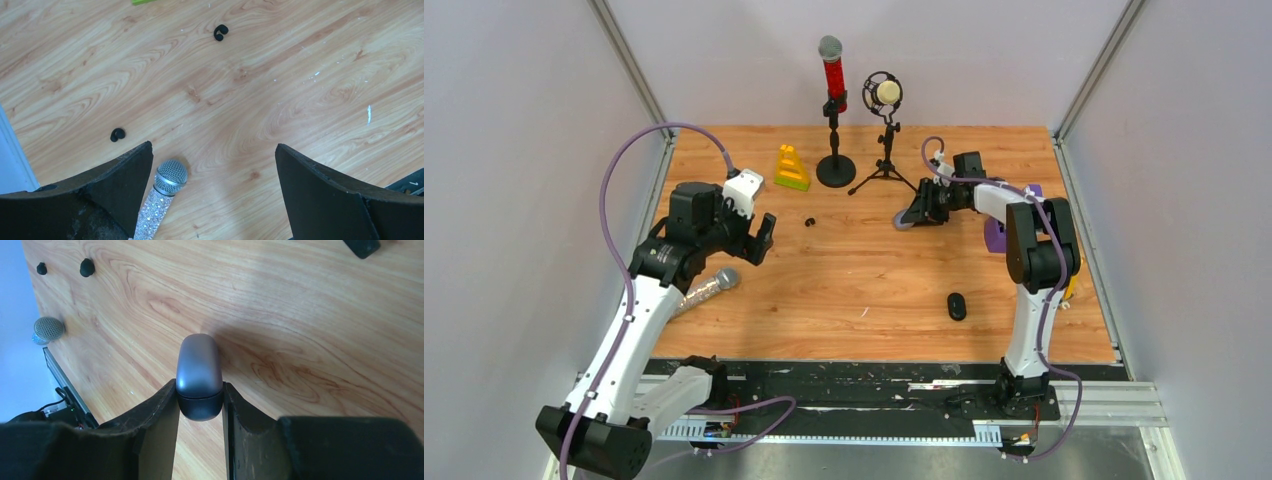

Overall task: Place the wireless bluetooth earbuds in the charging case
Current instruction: Place the charging case at the center of the board.

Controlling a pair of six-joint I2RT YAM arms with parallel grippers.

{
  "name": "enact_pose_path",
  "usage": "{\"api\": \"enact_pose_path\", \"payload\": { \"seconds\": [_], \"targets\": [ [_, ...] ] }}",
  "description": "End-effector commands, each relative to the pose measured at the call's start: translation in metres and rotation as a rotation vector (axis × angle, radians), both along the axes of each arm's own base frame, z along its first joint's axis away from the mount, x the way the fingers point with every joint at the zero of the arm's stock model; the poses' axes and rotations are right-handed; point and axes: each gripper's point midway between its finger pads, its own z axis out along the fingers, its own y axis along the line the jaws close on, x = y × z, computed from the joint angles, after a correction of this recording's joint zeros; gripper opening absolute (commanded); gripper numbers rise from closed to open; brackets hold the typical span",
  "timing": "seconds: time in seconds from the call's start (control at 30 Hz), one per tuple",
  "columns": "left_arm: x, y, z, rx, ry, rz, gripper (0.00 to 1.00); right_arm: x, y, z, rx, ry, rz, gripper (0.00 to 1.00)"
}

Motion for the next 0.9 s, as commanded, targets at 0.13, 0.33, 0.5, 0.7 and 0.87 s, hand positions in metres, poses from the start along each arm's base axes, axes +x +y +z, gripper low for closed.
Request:
{"api": "enact_pose_path", "payload": {
  "seconds": [0.13, 0.33, 0.5, 0.7, 0.87],
  "targets": [
    [0.006, -0.002, 0.006, -0.020, -0.042, -0.011, 1.00, 0.014, -0.010, -0.008, -0.069, -0.013, -0.048, 0.09],
    [0.006, -0.002, 0.006, -0.025, -0.042, -0.012, 1.00, 0.013, -0.013, -0.010, -0.090, -0.018, -0.054, 0.25],
    [0.005, -0.003, 0.007, -0.030, -0.042, -0.013, 1.00, 0.012, -0.015, -0.007, -0.098, -0.025, -0.057, 0.31],
    [0.005, -0.002, 0.007, -0.033, -0.042, -0.013, 1.00, 0.009, -0.017, -0.005, -0.103, -0.029, -0.059, 0.37],
    [0.004, -0.002, 0.008, -0.035, -0.042, -0.012, 1.00, 0.007, -0.019, -0.004, -0.108, -0.031, -0.061, 0.45]
  ]
}}
